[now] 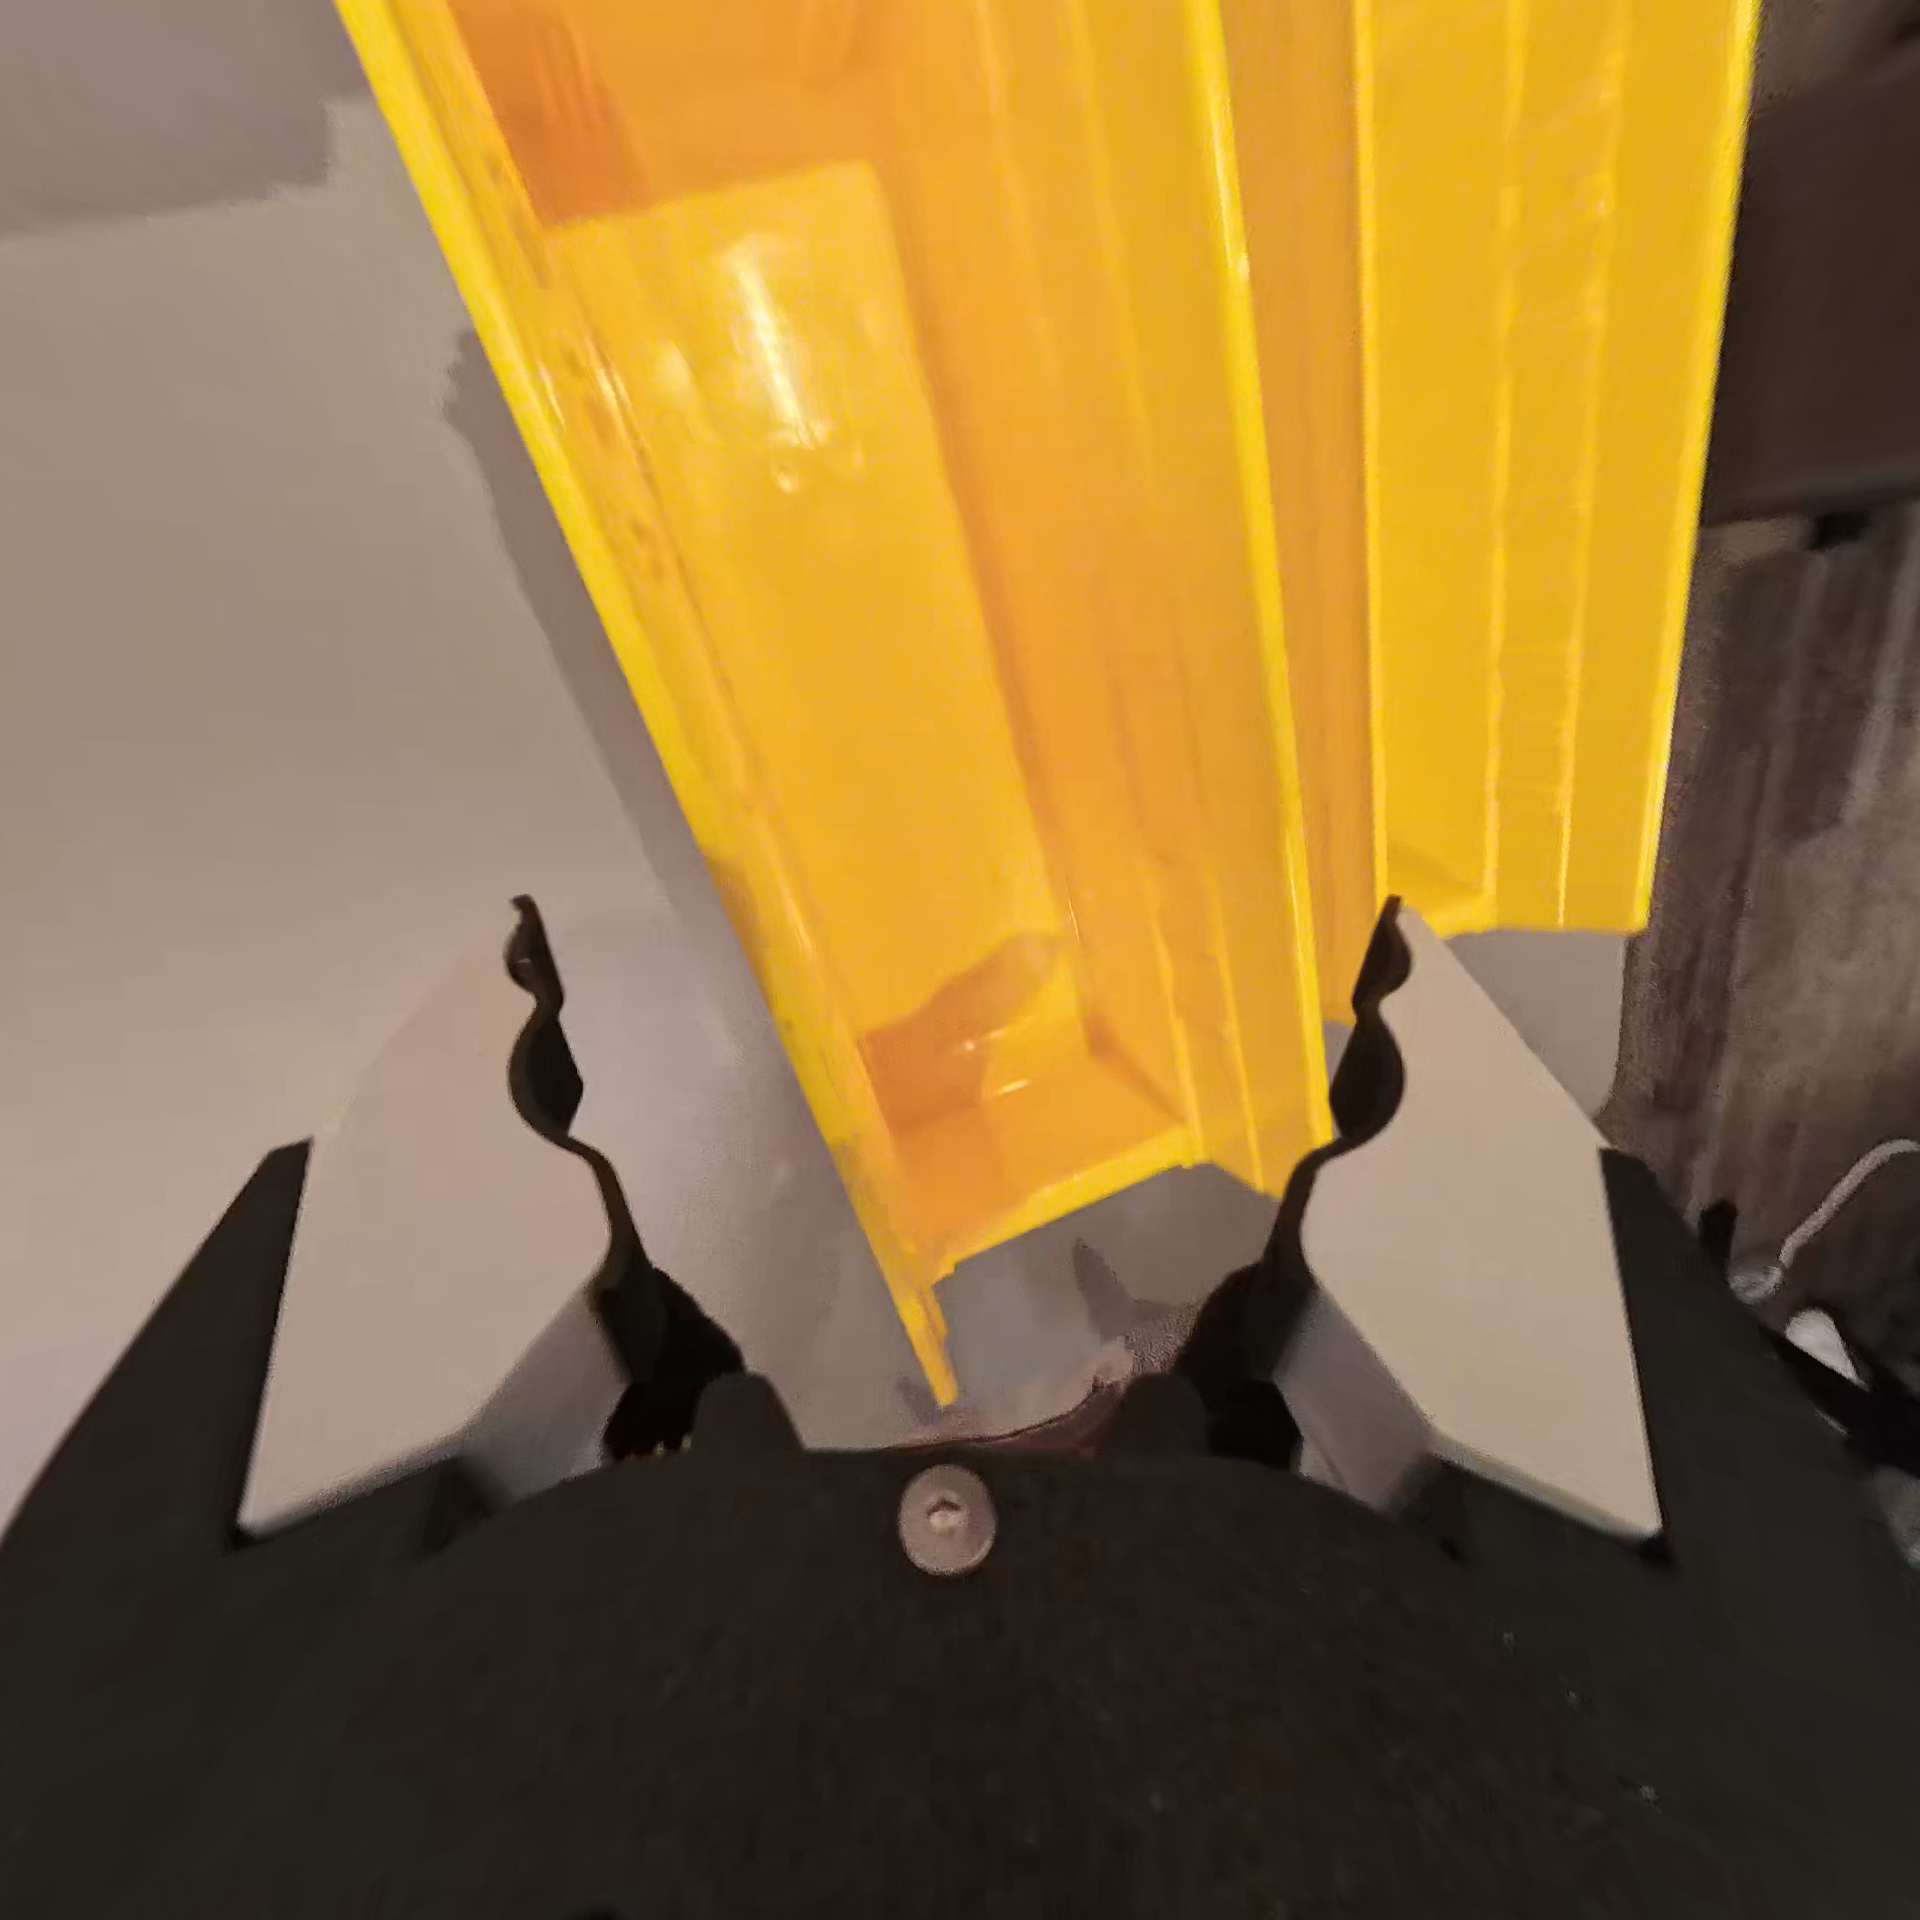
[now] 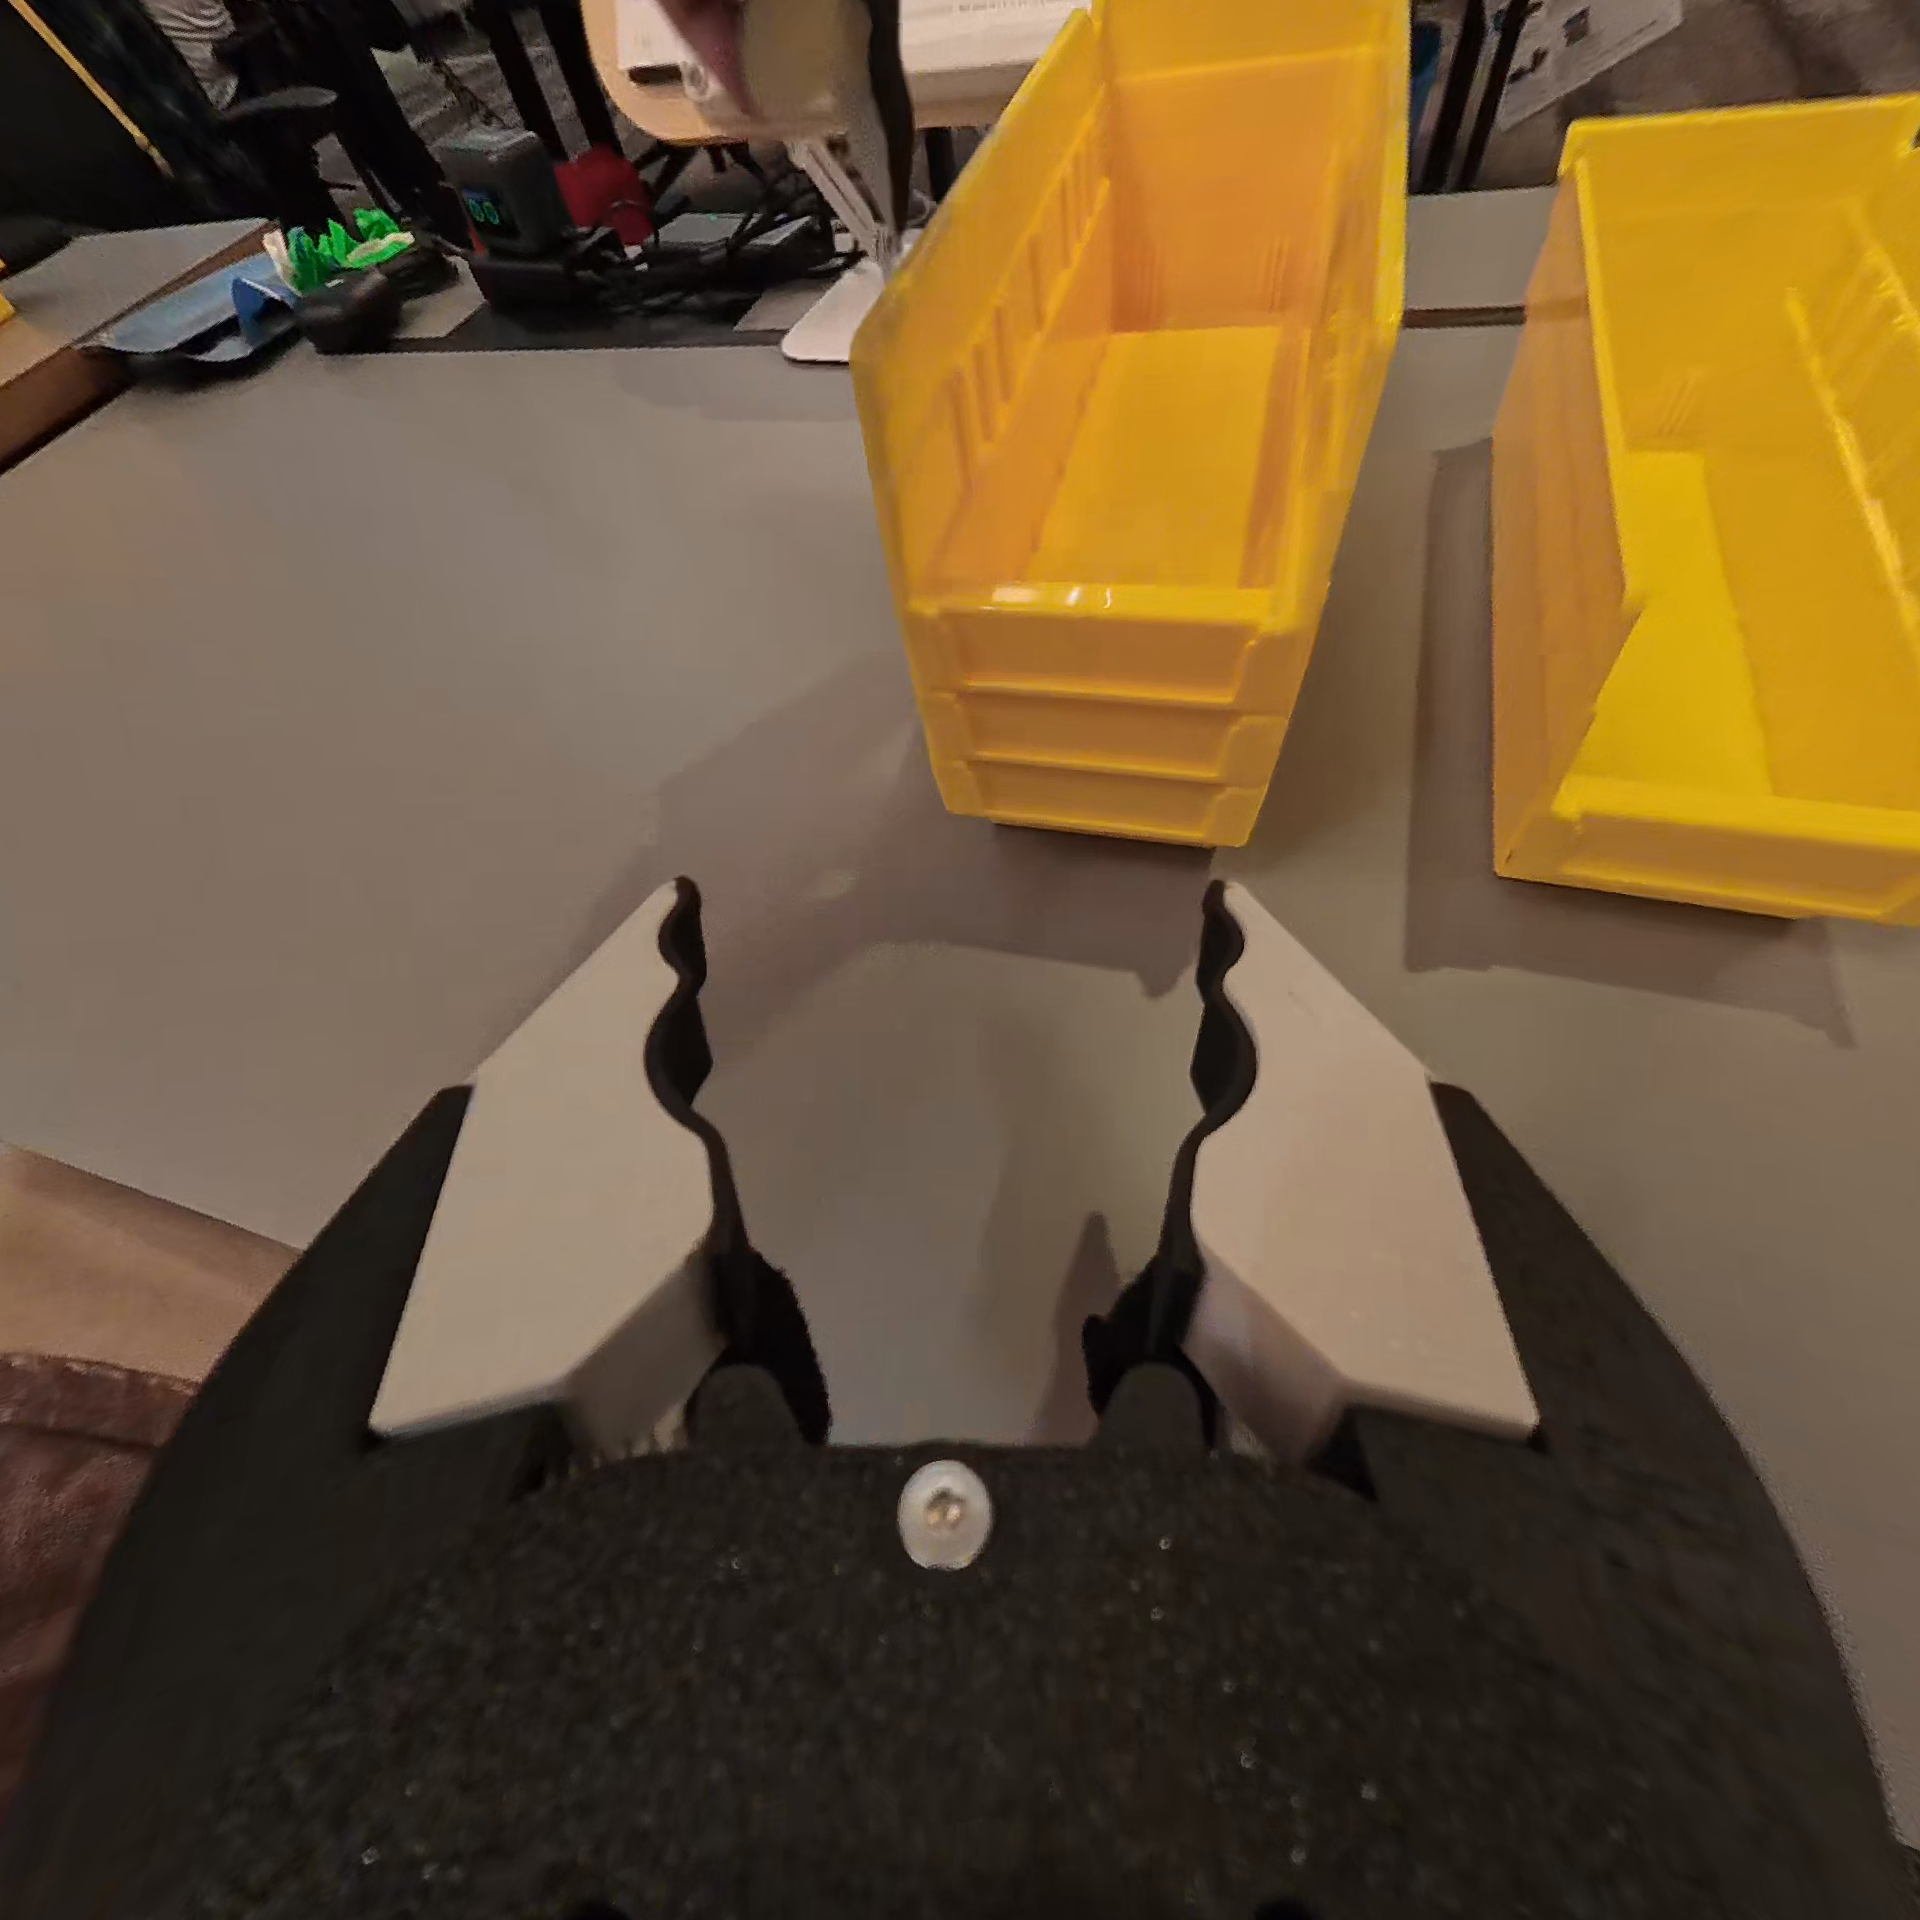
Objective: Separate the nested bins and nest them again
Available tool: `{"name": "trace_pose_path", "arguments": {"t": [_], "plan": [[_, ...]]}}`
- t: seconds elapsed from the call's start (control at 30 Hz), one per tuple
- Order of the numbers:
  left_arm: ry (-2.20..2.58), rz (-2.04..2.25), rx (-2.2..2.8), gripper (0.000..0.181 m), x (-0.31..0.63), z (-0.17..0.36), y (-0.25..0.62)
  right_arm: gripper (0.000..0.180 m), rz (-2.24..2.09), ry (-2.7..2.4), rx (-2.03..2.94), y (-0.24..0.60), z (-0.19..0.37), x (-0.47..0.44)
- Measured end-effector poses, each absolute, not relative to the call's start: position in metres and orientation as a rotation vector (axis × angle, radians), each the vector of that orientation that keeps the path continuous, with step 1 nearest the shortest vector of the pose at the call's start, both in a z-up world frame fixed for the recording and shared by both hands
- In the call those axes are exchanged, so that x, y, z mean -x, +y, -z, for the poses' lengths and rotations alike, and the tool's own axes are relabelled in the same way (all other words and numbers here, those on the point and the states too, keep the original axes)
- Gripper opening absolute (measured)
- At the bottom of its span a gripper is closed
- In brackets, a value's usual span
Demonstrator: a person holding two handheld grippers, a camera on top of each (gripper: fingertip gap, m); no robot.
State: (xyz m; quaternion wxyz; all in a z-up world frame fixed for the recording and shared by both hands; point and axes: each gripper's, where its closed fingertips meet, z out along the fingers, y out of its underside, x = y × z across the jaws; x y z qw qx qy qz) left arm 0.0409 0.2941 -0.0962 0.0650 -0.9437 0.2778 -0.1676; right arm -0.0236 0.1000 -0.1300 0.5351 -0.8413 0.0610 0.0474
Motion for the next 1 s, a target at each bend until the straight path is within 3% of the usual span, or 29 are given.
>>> {"name": "trace_pose_path", "arguments": {"t": [0.17,0.23,0.53,1.0], "plan": [[0.82,0.256,2.817,0.141,-0.059,0.094,0.322,0.095,-0.191,0.141,2.027,0.106,0.135,0.031],[0.83,0.157,2.824,0.124,-0.064,0.1,0.324,0.095,-0.188,0.128,2.05,0.109,0.139,0.033],[0.85,0.05,2.814,0.097,-0.067,0.102,0.327,0.095,-0.22,0.098,2.083,0.11,0.145,0.041],[0.929,0.023,2.835,0.093,-0.067,0.095,0.309,0.094,-0.266,0.126,2.083,0.107,0.145,0.041]]}}
